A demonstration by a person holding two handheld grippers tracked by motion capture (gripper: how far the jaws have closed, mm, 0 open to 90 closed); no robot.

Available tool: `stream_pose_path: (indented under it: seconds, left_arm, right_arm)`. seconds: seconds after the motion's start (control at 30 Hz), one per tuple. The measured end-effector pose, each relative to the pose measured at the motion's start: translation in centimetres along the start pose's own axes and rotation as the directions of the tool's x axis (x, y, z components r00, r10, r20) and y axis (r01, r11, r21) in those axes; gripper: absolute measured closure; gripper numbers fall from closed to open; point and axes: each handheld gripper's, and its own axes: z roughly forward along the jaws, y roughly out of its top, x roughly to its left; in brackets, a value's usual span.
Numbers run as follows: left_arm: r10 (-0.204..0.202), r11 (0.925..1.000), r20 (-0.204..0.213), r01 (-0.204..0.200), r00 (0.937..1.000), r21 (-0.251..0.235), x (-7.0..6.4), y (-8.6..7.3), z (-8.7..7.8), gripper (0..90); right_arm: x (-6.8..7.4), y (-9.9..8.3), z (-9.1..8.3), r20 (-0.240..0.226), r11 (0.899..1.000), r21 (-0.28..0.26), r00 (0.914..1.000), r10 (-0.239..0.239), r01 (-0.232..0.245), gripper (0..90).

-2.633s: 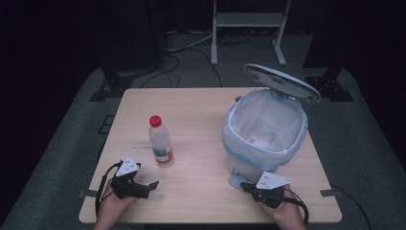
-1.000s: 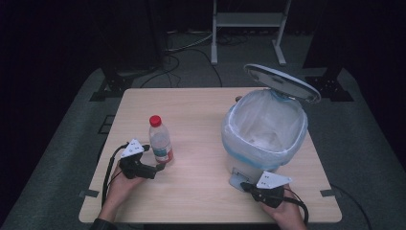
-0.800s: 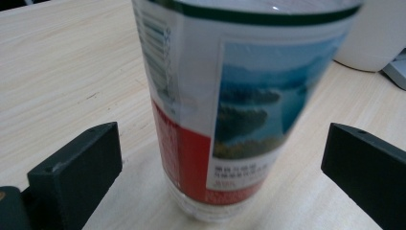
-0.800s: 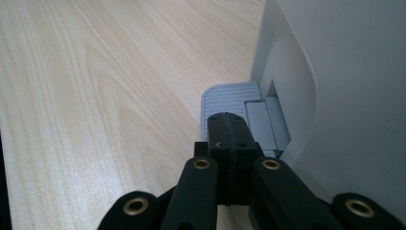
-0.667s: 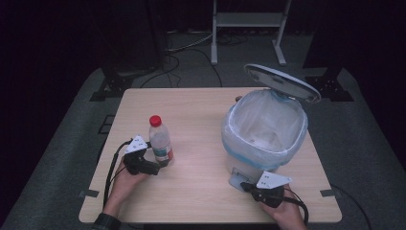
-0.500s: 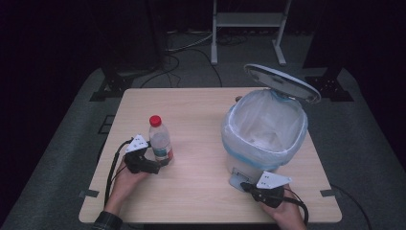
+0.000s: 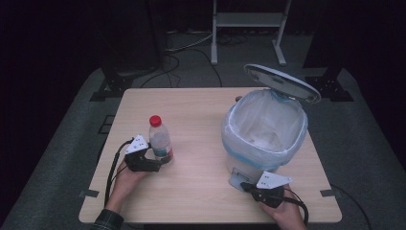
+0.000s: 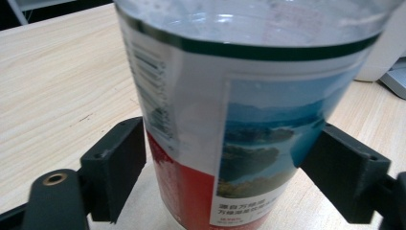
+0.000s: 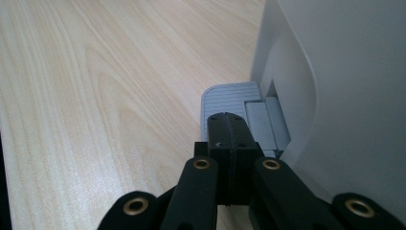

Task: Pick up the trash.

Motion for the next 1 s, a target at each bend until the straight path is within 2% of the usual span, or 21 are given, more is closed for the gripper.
stream_pose_path:
  seconds: [0.53, 0.73, 0.87, 1.0]
  left_arm:
    - [0.016, 0.9998, -0.008, -0.015, 0.9998, 0.010, -0.01, -0.07, 0.01, 24.3]
    - [0.009, 1.0000, -0.021, -0.009, 0.9997, -0.004, 0.15, -0.08, 0.11, 26.8]
    - [0.016, 0.9998, -0.043, -0.016, 0.9989, -0.007, 0.11, 0.01, -0.11, 27.5]
    - [0.003, 0.9998, -0.036, -0.003, 0.9994, -0.021, 0.21, 0.08, -0.35, 27.8]
  right_arm:
    - [-0.03, 0.00, 0.01, -0.001, 1.000, -0.001, 1.0000, 0.001, -0.001, 89.8]
    - [-0.02, 0.00, 0.00, 0.000, 1.000, -0.001, 1.0000, 0.000, 0.000, 89.8]
    - [-0.02, 0.00, 0.01, -0.001, 1.000, -0.001, 1.0000, 0.001, -0.001, 89.8]
    - [0.00, 0.00, 0.00, 0.000, 1.000, 0.000, 1.0000, 0.000, 0.000, 89.8]
